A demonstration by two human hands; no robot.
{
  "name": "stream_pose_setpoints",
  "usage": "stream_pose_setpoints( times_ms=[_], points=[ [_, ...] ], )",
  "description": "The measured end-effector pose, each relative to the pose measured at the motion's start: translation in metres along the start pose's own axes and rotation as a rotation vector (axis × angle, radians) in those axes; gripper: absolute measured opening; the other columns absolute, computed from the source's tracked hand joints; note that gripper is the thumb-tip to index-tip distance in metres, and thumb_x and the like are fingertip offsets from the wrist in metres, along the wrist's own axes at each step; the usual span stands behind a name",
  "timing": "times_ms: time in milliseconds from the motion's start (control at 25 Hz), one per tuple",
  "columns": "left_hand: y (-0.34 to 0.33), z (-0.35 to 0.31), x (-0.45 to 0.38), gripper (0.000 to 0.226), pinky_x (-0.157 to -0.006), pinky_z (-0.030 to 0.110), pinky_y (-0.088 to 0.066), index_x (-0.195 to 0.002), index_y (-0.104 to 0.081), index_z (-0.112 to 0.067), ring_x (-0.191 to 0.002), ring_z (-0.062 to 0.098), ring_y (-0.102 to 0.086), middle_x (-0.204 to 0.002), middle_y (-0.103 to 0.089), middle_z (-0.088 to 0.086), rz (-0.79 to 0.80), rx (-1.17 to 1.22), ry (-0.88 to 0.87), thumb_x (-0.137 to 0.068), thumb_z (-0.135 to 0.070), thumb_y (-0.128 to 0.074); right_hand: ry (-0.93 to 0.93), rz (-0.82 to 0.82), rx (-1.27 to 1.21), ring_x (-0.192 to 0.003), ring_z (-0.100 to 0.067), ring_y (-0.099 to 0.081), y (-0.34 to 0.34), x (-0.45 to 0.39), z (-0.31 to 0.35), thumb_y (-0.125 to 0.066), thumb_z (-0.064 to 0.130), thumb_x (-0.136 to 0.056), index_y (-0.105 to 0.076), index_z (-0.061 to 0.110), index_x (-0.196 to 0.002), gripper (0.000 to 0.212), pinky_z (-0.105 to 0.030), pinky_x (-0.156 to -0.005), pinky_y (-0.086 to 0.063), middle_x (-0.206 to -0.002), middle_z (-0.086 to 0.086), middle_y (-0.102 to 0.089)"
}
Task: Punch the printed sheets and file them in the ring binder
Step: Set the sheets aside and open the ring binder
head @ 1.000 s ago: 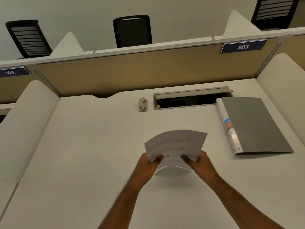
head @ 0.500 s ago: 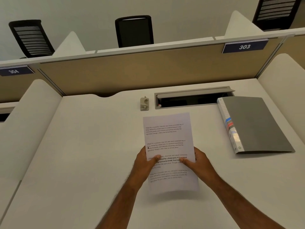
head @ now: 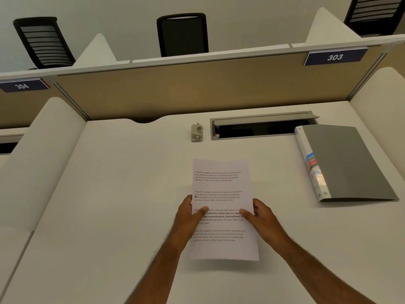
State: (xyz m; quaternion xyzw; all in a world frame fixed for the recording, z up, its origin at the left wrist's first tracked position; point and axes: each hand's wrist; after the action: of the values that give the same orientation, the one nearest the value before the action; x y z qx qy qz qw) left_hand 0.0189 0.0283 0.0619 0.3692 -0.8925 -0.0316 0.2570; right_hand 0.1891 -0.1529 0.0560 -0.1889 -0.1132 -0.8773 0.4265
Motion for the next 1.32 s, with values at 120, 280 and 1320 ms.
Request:
stream_pose_setpoints(
  times_ms=[120, 280, 1320],
  points=[
    [0.016, 0.009, -0.002, 0.039, -0.075, 0.032, -0.065, -0.128, -0.054, -0.031, -0.091, 0.015, -0.077, -0.121, -0.071, -0.009, -0.014, -0.005, 0.004, -0.094, -0.035, -0.072, -0.029, 0.028, 0.006, -0.096, -0.016, -0.074, -0.013, -0.003, 0.001, -0.065, 0.023, -0.096, -0.058, 0.017, -0.119, 0.025, -0.026, -0.069, -0.058, -0.113, 0.005, -0.075],
    [0.042, 0.019, -0.006, 0.039, -0.074, 0.030, -0.065, -0.128, -0.054, -0.030, -0.093, 0.016, -0.077, -0.121, -0.071, -0.007, -0.049, -0.025, 0.002, -0.094, -0.035, -0.072, -0.056, 0.051, 0.042, -0.095, -0.017, -0.074, -0.036, -0.013, 0.000, -0.066, 0.024, -0.095, -0.055, 0.021, -0.121, 0.028, -0.039, -0.076, -0.062, -0.111, 0.005, -0.075],
    [0.243, 0.070, -0.019, 0.033, -0.059, 0.016, -0.057, -0.125, -0.054, -0.026, -0.087, 0.010, -0.073, -0.113, -0.070, -0.004, -0.271, -0.153, 0.060, -0.096, -0.023, -0.070, -0.041, 0.452, 0.419, -0.098, -0.021, -0.069, -0.229, -0.057, 0.024, -0.060, 0.015, -0.091, -0.036, 0.030, -0.148, 0.064, -0.035, -0.076, -0.062, -0.124, 0.003, -0.059]
  ],
)
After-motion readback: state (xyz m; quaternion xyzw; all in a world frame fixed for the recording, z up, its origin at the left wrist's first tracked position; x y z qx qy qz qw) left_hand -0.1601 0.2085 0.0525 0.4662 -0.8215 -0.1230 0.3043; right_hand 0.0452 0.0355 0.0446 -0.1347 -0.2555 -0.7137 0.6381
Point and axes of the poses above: each hand's wrist, its own x-axis away from the middle knuckle, its own y-axis out of the back of the hand, z = x × y
